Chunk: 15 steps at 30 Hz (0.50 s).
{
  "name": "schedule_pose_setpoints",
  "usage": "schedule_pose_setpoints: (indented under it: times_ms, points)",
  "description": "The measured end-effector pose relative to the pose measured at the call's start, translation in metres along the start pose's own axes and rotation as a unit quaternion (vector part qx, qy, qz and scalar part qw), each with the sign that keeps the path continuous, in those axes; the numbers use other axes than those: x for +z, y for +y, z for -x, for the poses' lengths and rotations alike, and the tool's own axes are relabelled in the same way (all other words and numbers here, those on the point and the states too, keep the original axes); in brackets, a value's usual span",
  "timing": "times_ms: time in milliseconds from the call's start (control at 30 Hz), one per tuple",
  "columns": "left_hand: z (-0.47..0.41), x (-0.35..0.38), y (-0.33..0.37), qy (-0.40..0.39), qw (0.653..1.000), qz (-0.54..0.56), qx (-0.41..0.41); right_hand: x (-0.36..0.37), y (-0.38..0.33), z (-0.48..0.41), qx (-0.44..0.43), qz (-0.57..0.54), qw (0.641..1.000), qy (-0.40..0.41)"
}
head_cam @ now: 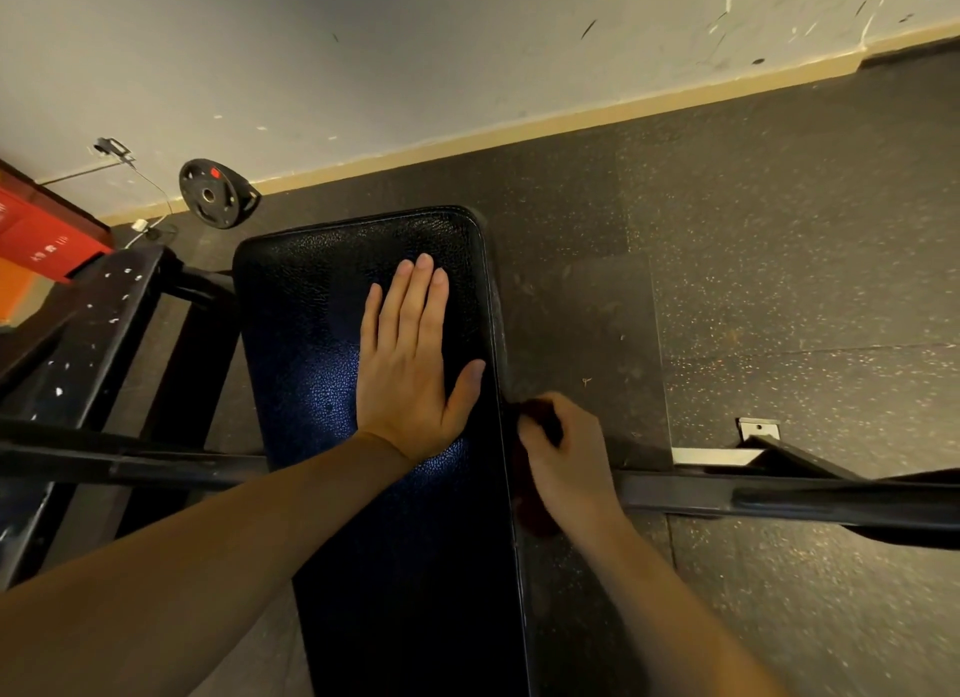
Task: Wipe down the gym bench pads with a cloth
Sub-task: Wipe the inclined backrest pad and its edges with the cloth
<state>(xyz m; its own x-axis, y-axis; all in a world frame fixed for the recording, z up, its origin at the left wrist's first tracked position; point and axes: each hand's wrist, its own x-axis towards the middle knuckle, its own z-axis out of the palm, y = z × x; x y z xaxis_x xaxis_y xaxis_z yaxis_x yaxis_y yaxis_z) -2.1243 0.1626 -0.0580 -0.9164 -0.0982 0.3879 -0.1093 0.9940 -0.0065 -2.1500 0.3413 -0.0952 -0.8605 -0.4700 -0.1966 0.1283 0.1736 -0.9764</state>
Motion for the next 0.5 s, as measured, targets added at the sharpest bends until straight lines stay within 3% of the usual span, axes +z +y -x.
schedule_pose_setpoints:
  times_ms: [167,233,367,500]
  points:
    - [-0.001,0.000,-0.001,-0.008,1.000,-0.007,-0.003,-0.001,-0.065,-0.049,-0.126,-0.020,0.988,0.082]
    - [-0.001,0.000,-0.001,-0.010,1.000,-0.004,-0.001,0.004,-0.058,-0.053,-0.109,-0.048,0.990,0.082]
    - [0.000,-0.001,0.000,-0.005,1.000,0.002,-0.001,0.002,-0.009,-0.006,0.004,-0.009,1.000,0.023]
    - [-0.001,0.000,0.000,-0.007,1.000,-0.001,-0.003,0.000,-0.058,-0.046,-0.096,-0.069,0.990,0.078]
